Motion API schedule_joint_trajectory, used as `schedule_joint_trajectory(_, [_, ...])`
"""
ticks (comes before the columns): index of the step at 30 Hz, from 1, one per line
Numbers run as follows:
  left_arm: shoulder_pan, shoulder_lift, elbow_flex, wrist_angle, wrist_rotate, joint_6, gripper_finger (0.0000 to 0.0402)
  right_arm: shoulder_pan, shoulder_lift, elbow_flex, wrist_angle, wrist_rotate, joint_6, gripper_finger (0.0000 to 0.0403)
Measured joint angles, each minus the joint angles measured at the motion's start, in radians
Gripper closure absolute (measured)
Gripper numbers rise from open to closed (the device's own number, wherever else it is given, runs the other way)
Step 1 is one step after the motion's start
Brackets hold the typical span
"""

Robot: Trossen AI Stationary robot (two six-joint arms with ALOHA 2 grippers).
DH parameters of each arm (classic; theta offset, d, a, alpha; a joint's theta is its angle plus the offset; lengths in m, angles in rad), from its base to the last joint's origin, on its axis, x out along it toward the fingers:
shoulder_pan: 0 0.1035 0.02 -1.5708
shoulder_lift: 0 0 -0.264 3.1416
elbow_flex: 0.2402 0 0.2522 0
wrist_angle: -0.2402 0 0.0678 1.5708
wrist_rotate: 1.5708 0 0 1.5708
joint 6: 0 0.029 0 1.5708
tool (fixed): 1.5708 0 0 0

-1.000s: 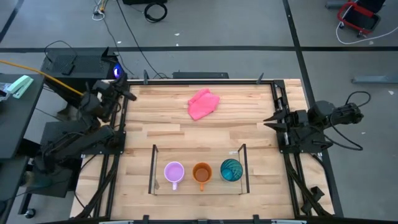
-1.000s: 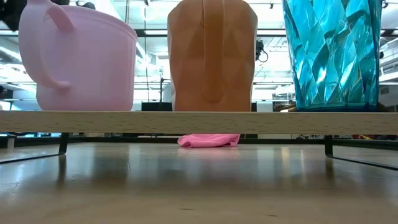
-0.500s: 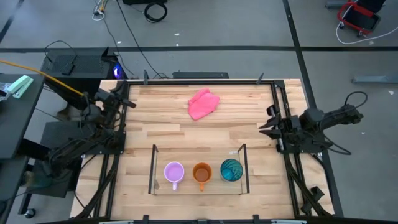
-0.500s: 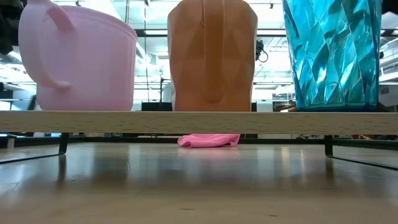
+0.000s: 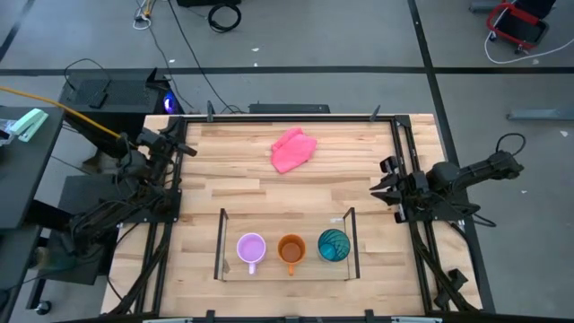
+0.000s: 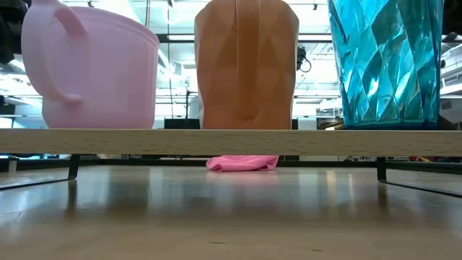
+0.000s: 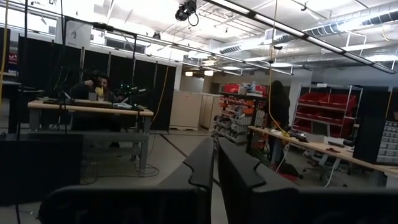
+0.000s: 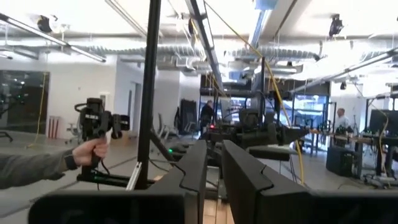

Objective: Stack small to large cups/mugs on shelf
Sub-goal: Return to Home Position

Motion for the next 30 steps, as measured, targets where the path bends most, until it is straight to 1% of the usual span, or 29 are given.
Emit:
schedule_joint_trajectory(5, [0.0,-0.008,0.0,-0.003,0.0,0.0,0.0371,0.0,0.0,-0.067,0.148,-0.003,-0.025,0.0345])
schedule_joint_trajectory(11, [0.0,-0.067,0.0,-0.005,0.0,0.001,0.038,0.0,-0.002,-0.022,0.153,-0.002,-0.063,0.0345])
schedule_joint_trajectory(13, [0.0,-0.094,0.0,-0.021,0.0,0.001,0.0381,0.0,-0.007,-0.008,0.13,0.005,-0.072,0.0345])
schedule_joint_trajectory(16, [0.0,-0.094,0.002,-0.025,-0.001,0.003,0.0378,0.0,-0.039,-0.006,0.084,0.025,-0.082,0.0345])
schedule_joint_trajectory(22, [0.0,-0.092,0.002,-0.03,-0.003,0.012,0.0369,-0.001,-0.163,-0.004,0.009,0.032,-0.073,0.0345])
schedule_joint_trajectory(26, [0.0,-0.092,0.001,-0.051,-0.005,0.012,0.0368,-0.001,-0.241,-0.004,-0.078,0.031,-0.07,0.0345])
schedule_joint_trajectory(30, [0.0,-0.092,0.001,-0.08,-0.011,0.011,0.0375,0.0,-0.251,-0.004,-0.118,0.031,-0.054,0.0345])
